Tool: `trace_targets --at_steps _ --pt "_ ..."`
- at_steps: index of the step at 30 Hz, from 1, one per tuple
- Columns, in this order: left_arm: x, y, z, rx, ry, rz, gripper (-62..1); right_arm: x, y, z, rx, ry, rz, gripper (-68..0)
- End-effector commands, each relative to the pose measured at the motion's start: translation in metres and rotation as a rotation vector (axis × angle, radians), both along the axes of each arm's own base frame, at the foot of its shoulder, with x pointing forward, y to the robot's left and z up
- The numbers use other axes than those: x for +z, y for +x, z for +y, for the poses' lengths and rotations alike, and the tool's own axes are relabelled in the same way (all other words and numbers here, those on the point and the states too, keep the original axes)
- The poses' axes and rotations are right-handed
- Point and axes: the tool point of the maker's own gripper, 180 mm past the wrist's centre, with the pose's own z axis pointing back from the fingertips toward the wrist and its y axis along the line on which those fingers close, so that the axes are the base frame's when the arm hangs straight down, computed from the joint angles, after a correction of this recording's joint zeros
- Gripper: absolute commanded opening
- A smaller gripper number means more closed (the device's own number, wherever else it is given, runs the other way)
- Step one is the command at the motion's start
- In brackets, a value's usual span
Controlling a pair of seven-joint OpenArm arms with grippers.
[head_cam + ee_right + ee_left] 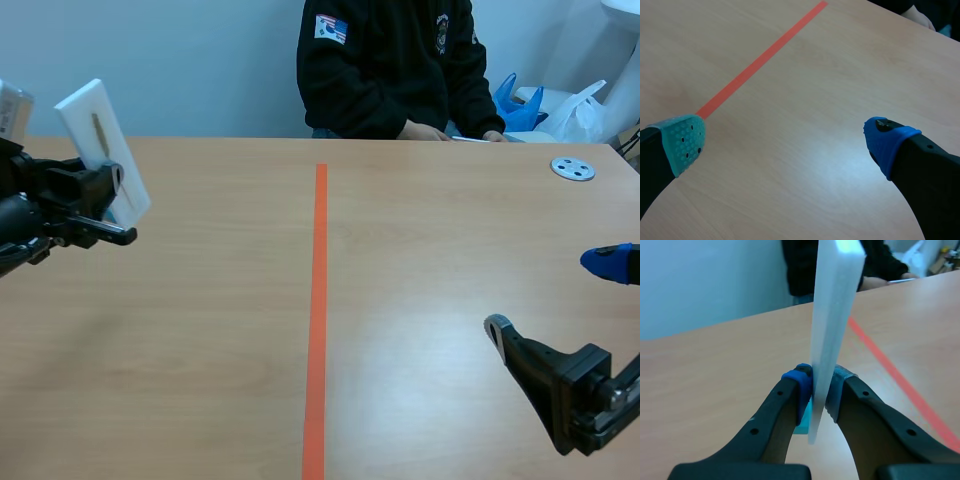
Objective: Sort the leaf by its shape. The table is split by an orange tape line. A compound leaf with several leaflets goes to the left side, a simple leaf with one blade goes to the right side. Return to the home posture when a red brick is placed on the table.
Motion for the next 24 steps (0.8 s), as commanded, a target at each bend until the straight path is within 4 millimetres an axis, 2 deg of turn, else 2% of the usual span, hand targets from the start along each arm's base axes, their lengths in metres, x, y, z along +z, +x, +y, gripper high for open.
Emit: trace_targets --at_steps 1,13,19,24 --pt "-0.002 0.006 0.009 0.017 -0.002 -0.011 -56.7 0.013 0.006 0.001 -0.003 0.011 -0.046 0.4" --pt "-0.047 0.038 0.083 0.209 -0.03 0.04 -56.7 0.015 0.009 0.001 -0.003 0.011 -0.057 0.4" --pt "-0.071 0.04 0.114 0.294 -0.035 0.062 -56.7 0.015 0.009 0.001 -0.003 0.011 -0.057 0.4" --pt "-0.081 0.035 0.128 0.331 -0.037 0.059 -56.7 0.015 0.009 0.001 -0.003 0.011 -0.057 0.4"
